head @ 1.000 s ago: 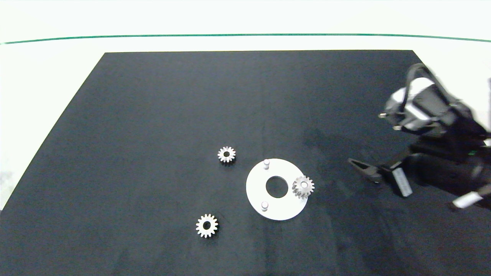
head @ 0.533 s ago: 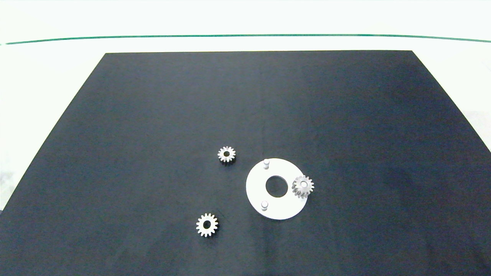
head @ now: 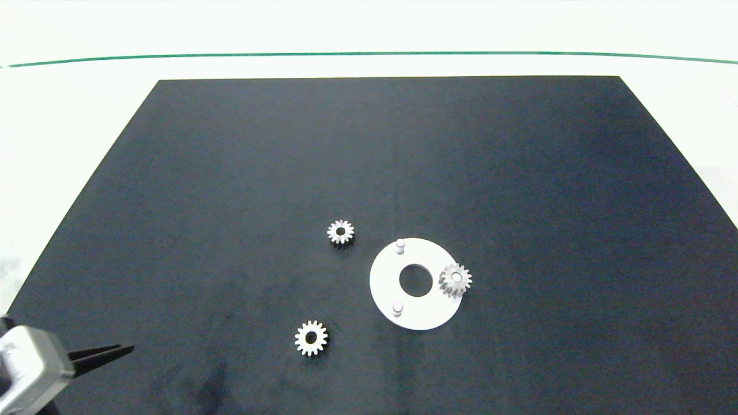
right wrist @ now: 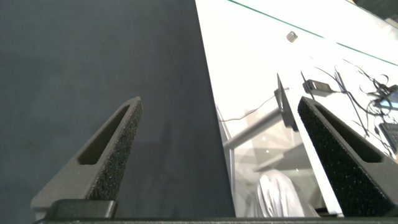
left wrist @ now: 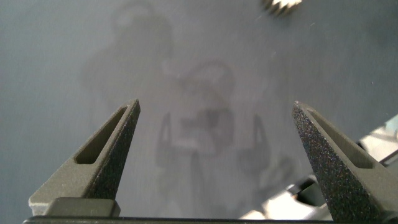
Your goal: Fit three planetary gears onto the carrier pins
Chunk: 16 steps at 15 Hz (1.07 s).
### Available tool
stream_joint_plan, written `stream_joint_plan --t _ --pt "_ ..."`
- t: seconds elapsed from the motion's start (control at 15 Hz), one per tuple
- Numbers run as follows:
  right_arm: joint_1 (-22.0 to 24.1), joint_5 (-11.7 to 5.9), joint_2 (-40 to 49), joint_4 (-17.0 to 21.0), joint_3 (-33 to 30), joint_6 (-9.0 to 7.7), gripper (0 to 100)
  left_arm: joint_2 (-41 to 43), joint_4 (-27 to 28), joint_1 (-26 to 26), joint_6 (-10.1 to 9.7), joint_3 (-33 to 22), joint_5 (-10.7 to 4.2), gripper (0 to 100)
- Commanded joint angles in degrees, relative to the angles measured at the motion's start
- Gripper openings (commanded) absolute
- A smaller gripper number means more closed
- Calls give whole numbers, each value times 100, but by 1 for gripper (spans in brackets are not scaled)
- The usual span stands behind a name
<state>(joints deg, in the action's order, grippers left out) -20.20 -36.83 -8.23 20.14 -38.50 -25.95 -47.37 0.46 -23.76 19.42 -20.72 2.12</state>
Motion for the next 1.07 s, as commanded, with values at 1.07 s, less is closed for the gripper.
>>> stream_joint_plan --t 1.07 --pt "-204 -26 322 280 -158 -129 100 -3735 -2367 -1860 -70 -635 -1117 100"
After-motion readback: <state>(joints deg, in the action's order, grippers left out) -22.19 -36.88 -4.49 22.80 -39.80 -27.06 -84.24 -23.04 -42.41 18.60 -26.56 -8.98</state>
